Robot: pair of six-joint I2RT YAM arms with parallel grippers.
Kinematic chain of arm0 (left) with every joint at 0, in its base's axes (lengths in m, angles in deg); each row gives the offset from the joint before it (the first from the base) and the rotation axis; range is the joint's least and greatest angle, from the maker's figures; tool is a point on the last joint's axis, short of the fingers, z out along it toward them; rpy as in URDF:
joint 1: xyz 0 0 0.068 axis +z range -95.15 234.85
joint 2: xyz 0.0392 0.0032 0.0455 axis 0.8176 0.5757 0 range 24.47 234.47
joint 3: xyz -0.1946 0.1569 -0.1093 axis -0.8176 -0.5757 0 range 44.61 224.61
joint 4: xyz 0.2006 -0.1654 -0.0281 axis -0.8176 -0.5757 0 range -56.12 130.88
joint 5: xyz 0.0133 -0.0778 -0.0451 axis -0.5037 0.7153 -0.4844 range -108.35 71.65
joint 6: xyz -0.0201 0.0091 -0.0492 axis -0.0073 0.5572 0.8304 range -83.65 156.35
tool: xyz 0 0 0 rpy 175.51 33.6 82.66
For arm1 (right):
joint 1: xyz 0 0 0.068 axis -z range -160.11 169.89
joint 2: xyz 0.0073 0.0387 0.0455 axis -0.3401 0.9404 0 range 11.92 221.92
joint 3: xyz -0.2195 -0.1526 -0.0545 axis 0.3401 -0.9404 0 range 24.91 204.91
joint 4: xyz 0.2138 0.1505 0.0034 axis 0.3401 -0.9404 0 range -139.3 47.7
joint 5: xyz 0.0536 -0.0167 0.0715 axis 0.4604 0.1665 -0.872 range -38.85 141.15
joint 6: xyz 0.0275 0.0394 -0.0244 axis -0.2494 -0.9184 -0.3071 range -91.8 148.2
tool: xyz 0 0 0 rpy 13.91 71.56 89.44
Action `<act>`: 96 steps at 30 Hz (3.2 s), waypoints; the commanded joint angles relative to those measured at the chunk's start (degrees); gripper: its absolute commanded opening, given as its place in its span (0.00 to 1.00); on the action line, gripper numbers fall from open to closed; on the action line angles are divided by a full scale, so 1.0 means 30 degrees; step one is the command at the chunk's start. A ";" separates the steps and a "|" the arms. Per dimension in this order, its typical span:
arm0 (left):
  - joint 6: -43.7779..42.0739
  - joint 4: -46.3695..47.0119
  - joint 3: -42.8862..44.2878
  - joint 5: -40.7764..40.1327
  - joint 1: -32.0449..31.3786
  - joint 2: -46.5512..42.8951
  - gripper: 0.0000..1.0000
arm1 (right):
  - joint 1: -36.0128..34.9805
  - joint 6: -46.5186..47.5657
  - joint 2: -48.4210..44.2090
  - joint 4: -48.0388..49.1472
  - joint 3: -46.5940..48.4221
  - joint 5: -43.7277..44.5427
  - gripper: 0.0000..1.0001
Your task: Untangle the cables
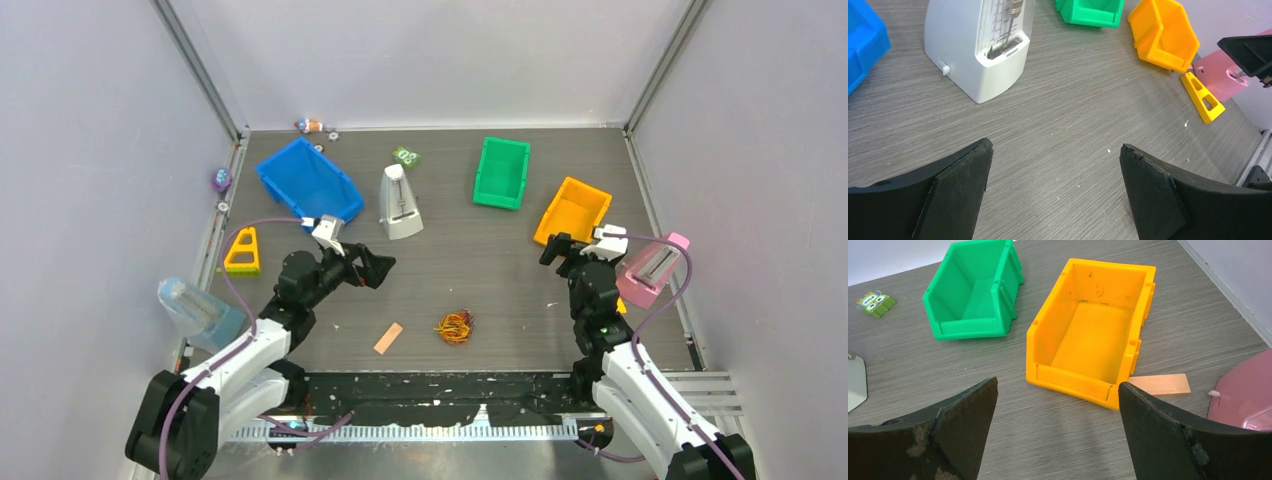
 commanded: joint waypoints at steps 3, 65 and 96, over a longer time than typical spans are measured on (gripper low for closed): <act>-0.0956 0.0198 0.0616 0.0956 -0.0488 -0.0798 0.99 | 0.0032 -0.1453 0.0254 -0.0495 0.0613 0.1221 0.95; -0.4134 -0.1245 0.3750 0.2099 -0.5843 0.3792 0.00 | -0.4439 -0.0692 0.4763 0.6302 0.0897 -1.1109 0.98; -0.3257 0.1961 0.2093 0.0659 -0.5536 0.2791 0.00 | -0.8584 0.1448 1.2154 0.3859 0.5614 -1.2930 0.06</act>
